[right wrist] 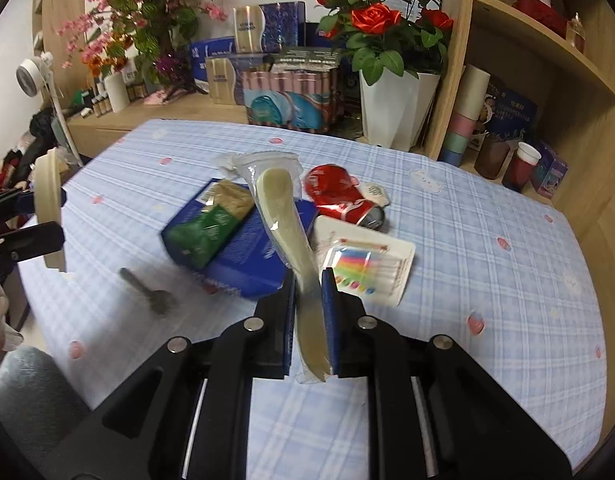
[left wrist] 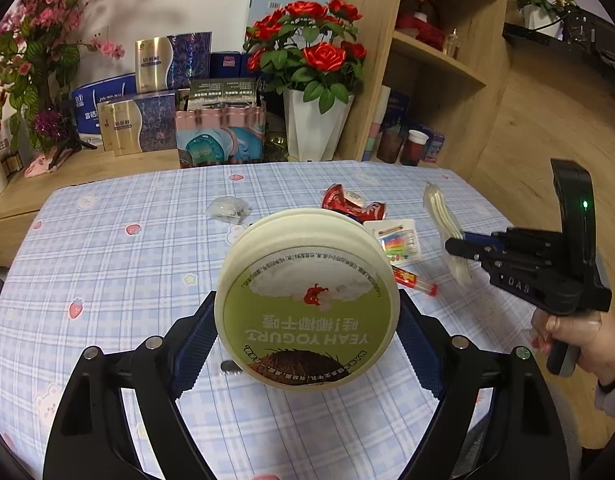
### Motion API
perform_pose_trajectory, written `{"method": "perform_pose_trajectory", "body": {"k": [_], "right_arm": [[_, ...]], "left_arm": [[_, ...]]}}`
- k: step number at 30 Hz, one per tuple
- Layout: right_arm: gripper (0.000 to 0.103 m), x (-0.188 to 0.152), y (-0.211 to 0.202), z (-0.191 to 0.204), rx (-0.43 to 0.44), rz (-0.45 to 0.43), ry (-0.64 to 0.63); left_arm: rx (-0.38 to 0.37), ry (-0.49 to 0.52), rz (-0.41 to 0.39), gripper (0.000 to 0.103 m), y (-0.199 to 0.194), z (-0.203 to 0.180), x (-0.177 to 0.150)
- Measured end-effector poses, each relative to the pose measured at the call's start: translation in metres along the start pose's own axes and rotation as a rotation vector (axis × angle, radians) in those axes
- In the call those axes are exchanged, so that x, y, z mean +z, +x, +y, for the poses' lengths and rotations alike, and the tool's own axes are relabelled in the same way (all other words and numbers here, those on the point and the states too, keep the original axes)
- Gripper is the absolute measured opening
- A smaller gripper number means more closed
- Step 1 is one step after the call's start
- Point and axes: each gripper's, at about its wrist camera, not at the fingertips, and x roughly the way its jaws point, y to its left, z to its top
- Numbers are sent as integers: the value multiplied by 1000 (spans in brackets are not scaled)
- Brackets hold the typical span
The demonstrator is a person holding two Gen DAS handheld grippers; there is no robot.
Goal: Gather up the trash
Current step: 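Grasp the wrapped white plastic spoon with the right gripper while the left gripper holds the lid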
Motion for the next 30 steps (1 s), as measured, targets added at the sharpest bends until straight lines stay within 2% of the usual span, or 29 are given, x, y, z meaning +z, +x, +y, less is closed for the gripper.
{"method": "perform_pose_trajectory", "body": {"k": [18,30], "right_arm": [[17,-71,-71,32,122,-17,142],[17,-121,-104,53,199,40,159]], "left_arm": [[-13,-15,-38,82,-75,-33,-39],[-17,-18,-69,82,-118,-55,-61]]}}
